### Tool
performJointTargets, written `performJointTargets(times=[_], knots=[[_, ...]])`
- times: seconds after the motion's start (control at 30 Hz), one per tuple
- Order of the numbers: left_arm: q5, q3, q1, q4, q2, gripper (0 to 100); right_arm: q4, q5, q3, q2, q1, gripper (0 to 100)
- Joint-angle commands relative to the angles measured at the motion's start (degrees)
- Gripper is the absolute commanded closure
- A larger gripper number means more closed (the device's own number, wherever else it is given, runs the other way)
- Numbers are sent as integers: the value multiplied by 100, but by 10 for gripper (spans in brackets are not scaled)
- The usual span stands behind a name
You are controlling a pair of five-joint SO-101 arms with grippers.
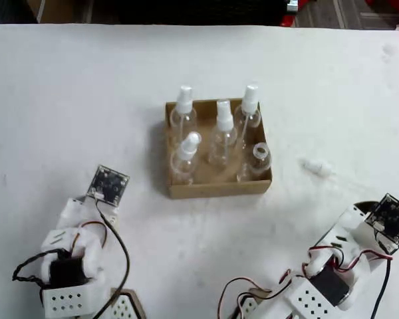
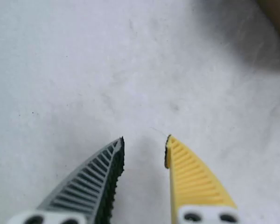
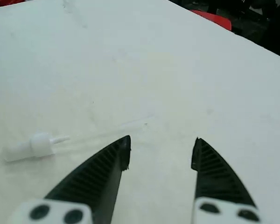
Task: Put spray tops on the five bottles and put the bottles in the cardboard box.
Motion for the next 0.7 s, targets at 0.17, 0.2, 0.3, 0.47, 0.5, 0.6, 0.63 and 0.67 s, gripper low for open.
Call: performJointTargets(times=[0.17,0.2,0.3,0.47,0.5,0.6,0.63,0.67], knots=[[-53,9,-31,35,-31,861,-725,782,18,-57,22,808],[-53,9,-31,35,-31,861,-884,1152,18,-57,-66,808],[-53,9,-48,35,-31,862,-945,1741,18,-13,-453,808],[-53,9,-48,35,-31,862,-699,2760,18,-48,-1024,808],[-53,9,-48,35,-31,863,-708,2945,9,-48,-1103,808],[-53,9,-48,35,-31,864,-277,3130,-378,13,-1297,808],[-53,9,-48,35,-31,864,57,3200,-633,40,-1376,808],[-53,9,-48,35,-31,864,391,3323,-914,75,-1455,808]])
